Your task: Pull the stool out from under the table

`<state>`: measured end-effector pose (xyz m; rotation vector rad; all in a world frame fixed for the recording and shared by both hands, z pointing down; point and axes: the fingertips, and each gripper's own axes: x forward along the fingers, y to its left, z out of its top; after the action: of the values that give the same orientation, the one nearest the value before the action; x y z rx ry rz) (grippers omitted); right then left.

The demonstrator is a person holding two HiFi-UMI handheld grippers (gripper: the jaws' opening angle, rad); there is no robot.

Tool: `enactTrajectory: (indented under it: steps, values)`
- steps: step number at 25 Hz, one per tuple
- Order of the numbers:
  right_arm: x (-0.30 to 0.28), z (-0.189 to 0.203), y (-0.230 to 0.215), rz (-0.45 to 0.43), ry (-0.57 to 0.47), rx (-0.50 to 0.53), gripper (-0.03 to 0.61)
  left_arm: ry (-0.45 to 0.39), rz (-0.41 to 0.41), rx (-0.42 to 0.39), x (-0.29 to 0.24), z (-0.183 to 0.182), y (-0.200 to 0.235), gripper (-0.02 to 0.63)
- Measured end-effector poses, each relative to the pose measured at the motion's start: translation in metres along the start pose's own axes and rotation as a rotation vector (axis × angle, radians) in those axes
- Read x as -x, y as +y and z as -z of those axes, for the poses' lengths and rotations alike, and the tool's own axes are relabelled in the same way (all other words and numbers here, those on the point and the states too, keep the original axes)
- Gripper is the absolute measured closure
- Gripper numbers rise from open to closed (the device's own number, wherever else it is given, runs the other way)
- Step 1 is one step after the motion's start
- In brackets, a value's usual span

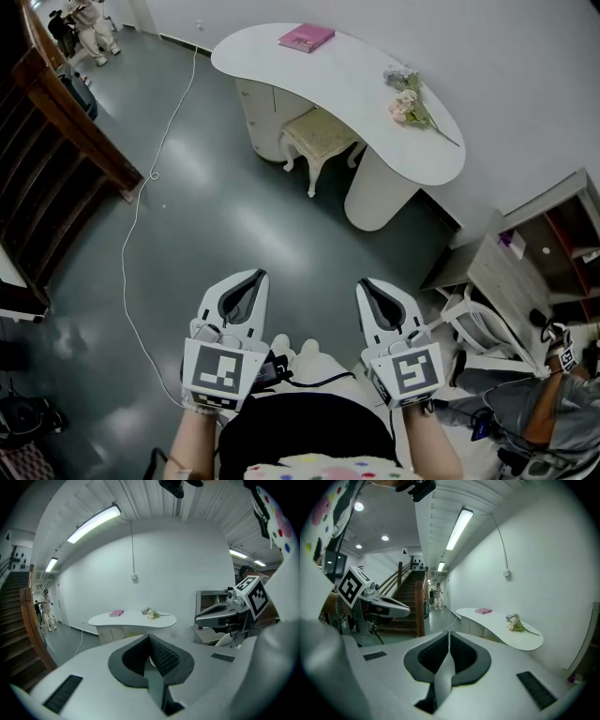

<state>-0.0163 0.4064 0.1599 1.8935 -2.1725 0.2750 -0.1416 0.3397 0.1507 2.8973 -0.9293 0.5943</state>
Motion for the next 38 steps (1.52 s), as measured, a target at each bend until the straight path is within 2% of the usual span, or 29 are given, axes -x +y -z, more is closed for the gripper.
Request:
enactTrajectory:
  steps: [5, 14, 16, 19, 26, 38]
  values:
    - [0.004, -0.006, 0.006, -0.050, -0.009, 0.046, 0.541, 0.016, -0.020, -0.004, 0.001, 0.003, 0.001, 0.597]
    - [0.014, 0.013, 0.010, -0.138, 0.085, -0.035, 0.545, 0.005, -0.052, -0.005, 0.005, -0.001, -0.007, 0.597]
    - [0.017, 0.014, 0.009, -0.141, 0.068, -0.017, 0.546, 0.002, -0.054, -0.010, 0.006, -0.001, -0.010, 0.597]
    - [0.020, 0.013, 0.004, -0.126, 0.039, 0.042, 0.545, -0.006, -0.061, -0.015, 0.006, -0.003, -0.015, 0.597]
    - [0.016, 0.018, -0.009, -0.046, 0.056, 0.149, 0.545, -0.017, -0.096, 0.006, 0.005, 0.000, -0.009, 0.597]
    - [-0.033, 0.006, -0.033, 0.018, 0.031, 0.099, 0.545, -0.026, -0.081, 0.001, -0.040, -0.005, 0.036, 0.597]
